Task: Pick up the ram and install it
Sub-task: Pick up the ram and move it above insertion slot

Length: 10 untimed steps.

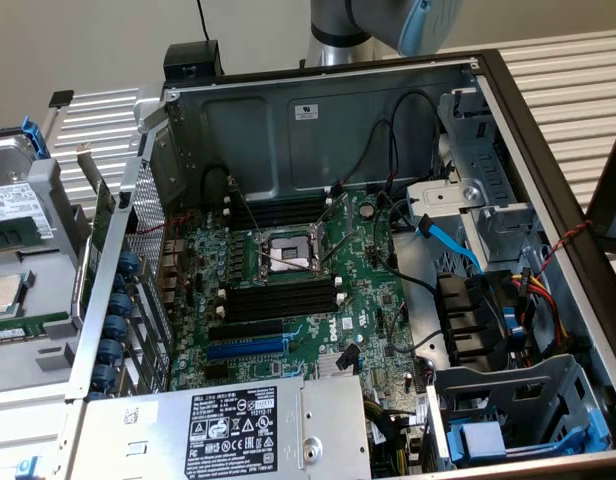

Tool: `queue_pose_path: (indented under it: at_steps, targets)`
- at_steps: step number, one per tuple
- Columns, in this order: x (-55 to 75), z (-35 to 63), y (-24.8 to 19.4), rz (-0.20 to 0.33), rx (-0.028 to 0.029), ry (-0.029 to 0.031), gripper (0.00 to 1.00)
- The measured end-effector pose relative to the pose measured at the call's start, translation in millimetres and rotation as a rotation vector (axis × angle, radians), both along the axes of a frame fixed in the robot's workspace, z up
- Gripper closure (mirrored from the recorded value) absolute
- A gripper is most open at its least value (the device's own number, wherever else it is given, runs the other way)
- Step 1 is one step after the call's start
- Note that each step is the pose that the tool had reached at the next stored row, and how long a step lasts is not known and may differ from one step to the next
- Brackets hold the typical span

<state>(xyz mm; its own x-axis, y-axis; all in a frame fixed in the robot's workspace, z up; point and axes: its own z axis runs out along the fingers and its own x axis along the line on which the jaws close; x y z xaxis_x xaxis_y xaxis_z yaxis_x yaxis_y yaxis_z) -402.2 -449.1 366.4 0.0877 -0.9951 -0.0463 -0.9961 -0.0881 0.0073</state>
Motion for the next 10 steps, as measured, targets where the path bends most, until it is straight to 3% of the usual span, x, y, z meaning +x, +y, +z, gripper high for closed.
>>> queue_pose_path:
  at_steps: [4,10]
  targets:
    - [13.6,13.3,0.0,0.000,0.0000,-0.0001,0.87]
    - [36.2,22.2,0.0,0.000,0.0000,0.0000,0.87]
